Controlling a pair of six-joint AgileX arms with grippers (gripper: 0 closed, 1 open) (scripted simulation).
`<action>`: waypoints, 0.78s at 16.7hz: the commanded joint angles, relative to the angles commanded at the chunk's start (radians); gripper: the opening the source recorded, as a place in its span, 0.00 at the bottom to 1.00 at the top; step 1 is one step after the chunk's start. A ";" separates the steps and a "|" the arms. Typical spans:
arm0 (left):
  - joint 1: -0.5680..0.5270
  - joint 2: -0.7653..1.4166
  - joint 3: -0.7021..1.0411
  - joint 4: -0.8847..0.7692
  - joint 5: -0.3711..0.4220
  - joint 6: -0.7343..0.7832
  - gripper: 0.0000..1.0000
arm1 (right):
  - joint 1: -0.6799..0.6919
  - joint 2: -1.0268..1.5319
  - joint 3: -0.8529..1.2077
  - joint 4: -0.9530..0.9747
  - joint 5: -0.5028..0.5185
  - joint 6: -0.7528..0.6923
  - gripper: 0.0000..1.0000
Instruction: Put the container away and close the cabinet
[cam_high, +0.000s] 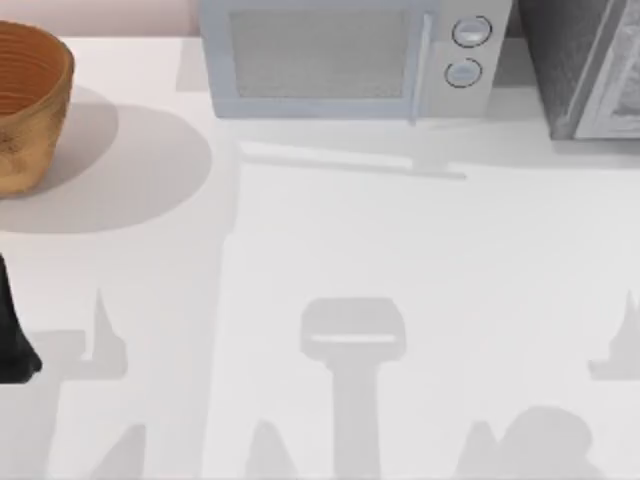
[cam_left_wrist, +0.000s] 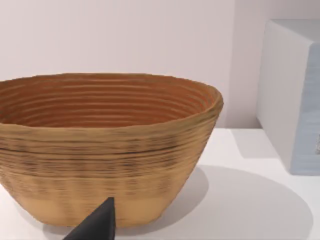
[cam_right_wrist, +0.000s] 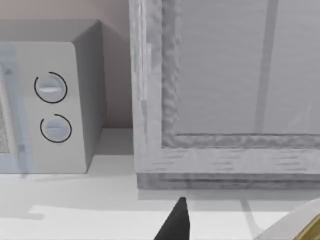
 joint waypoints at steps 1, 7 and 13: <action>0.000 0.000 0.000 0.000 0.000 0.000 1.00 | 0.000 0.000 0.000 0.000 0.000 0.000 0.00; 0.000 0.000 0.000 0.000 0.000 0.000 1.00 | -0.001 0.031 0.034 -0.005 0.004 0.002 0.00; 0.000 0.000 0.000 0.000 0.000 0.000 1.00 | 0.034 0.301 0.371 -0.087 0.049 0.006 0.00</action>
